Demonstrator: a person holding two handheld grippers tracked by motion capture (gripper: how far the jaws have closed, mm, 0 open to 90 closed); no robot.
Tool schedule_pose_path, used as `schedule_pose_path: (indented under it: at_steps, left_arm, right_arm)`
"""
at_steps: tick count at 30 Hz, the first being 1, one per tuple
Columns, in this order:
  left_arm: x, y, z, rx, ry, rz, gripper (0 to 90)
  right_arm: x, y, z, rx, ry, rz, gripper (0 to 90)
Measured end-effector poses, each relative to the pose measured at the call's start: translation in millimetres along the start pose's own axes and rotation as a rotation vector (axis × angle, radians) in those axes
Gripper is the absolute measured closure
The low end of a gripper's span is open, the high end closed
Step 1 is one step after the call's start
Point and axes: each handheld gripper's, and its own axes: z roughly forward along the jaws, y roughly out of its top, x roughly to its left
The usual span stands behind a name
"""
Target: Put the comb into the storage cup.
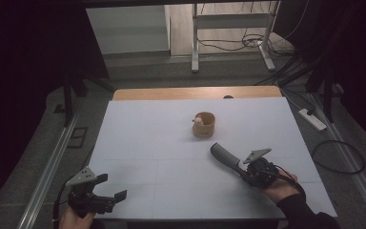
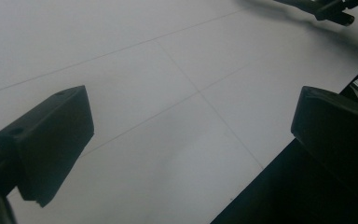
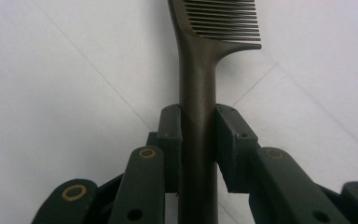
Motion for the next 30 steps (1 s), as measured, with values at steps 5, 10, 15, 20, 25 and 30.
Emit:
schedule_pose_path:
  at_steps: [5,10,15,20,25,30]
  left_arm:
    - [-1.0,5.6,3.7,-0.007,-0.041,0.022,0.4]
    - [-1.7,10.0,8.0,-0.015,-0.071,0.012,0.2]
    - [-2.5,17.9,10.4,-0.029,-0.074,0.014,0.0]
    - [-3.0,28.0,15.0,-0.021,-0.096,0.010,0.0]
    - [-5.0,39.6,22.4,-0.012,-0.108,0.016,0.0]
    - [-10.1,53.4,31.6,0.007,-0.119,0.035,0.0]
  right_arm:
    - [0.9,-0.6,-9.8,-0.051,-0.013,-0.013,72.3]
    - [-0.5,-1.5,-15.2,-0.095,-0.023,-0.013,72.3]
    - [-0.6,-1.6,-20.2,-0.126,-0.038,-0.017,72.3]
    - [-0.2,-0.8,-25.3,-0.159,-0.048,-0.031,72.3]
    - [0.4,0.1,-28.4,-0.180,-0.061,-0.038,72.4]
    - [1.6,0.9,-32.5,-0.210,-0.068,-0.049,72.3]
